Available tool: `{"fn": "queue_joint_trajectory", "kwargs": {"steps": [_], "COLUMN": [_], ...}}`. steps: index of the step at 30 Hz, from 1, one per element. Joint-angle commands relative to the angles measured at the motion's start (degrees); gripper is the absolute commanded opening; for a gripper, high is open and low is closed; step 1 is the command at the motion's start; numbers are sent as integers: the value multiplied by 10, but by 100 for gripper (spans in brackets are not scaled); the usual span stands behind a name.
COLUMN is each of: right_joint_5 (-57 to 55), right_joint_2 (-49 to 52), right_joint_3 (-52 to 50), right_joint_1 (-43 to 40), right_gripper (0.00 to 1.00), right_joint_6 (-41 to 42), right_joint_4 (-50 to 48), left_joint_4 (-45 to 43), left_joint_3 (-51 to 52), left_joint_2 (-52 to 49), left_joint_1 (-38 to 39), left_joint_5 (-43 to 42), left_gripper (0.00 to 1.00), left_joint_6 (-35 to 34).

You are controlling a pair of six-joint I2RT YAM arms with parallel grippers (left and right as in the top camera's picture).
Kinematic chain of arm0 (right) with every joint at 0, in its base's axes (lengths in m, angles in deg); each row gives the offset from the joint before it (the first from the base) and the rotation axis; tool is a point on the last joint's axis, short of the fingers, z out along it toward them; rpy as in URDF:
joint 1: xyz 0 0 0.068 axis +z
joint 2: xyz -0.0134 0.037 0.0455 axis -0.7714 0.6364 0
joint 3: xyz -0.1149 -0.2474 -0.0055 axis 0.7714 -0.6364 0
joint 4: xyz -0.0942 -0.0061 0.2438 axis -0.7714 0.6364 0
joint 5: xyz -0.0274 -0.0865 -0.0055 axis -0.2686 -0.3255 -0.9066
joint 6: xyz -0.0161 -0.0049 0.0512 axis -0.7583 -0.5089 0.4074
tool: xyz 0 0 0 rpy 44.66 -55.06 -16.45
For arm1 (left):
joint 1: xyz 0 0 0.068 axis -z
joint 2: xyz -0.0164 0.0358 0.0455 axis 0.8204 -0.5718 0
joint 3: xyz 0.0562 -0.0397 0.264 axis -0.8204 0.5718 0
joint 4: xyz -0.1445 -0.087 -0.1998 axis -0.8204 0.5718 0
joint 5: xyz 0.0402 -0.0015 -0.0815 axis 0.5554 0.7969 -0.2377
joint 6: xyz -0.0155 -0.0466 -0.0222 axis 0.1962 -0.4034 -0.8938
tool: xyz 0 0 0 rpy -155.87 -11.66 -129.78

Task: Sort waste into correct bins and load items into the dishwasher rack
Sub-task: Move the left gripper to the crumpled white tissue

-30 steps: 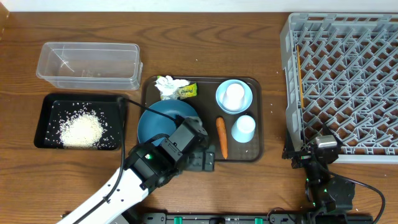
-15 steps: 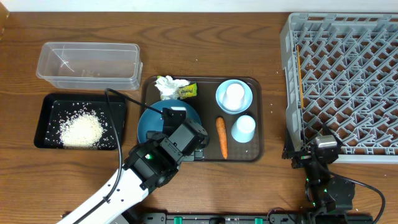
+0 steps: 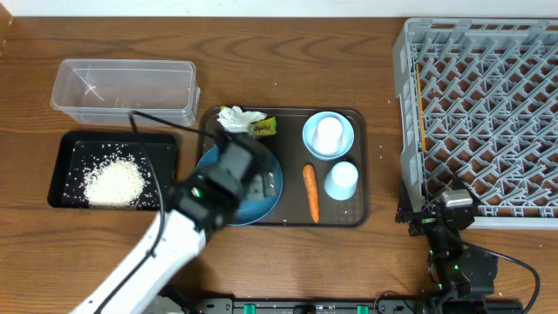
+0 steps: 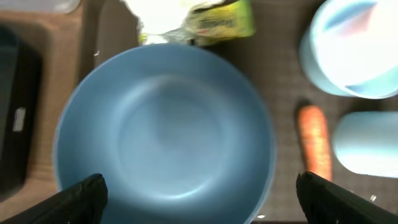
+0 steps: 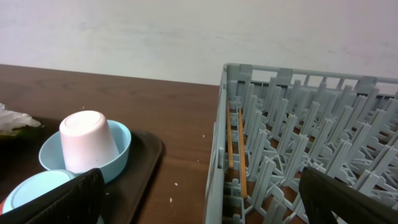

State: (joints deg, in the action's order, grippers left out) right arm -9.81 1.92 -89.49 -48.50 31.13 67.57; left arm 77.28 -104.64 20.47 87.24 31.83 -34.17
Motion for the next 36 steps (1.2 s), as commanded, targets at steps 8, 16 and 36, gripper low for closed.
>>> {"fn": "queue_joint_trajectory", "kwargs": {"steps": [8, 16, 36], "right_joint_5": [-4, -4, -4], "right_joint_2": [-2, -2, -2], "right_joint_3": [-1, -1, -1], "right_joint_1": [-6, -6, -6], "right_gripper": [99, 99, 99], "right_joint_6": [2, 2, 2], "right_joint_4": [2, 2, 2], "left_joint_4": [85, -14, -155], "left_joint_3": [-191, -221, -221], "left_joint_2": [-128, -188, -371], "left_joint_1": [-104, -98, -144], "left_joint_5": [-139, -33, -6], "left_gripper": [100, 100, 97], "left_joint_6": [174, 221, 212]}}
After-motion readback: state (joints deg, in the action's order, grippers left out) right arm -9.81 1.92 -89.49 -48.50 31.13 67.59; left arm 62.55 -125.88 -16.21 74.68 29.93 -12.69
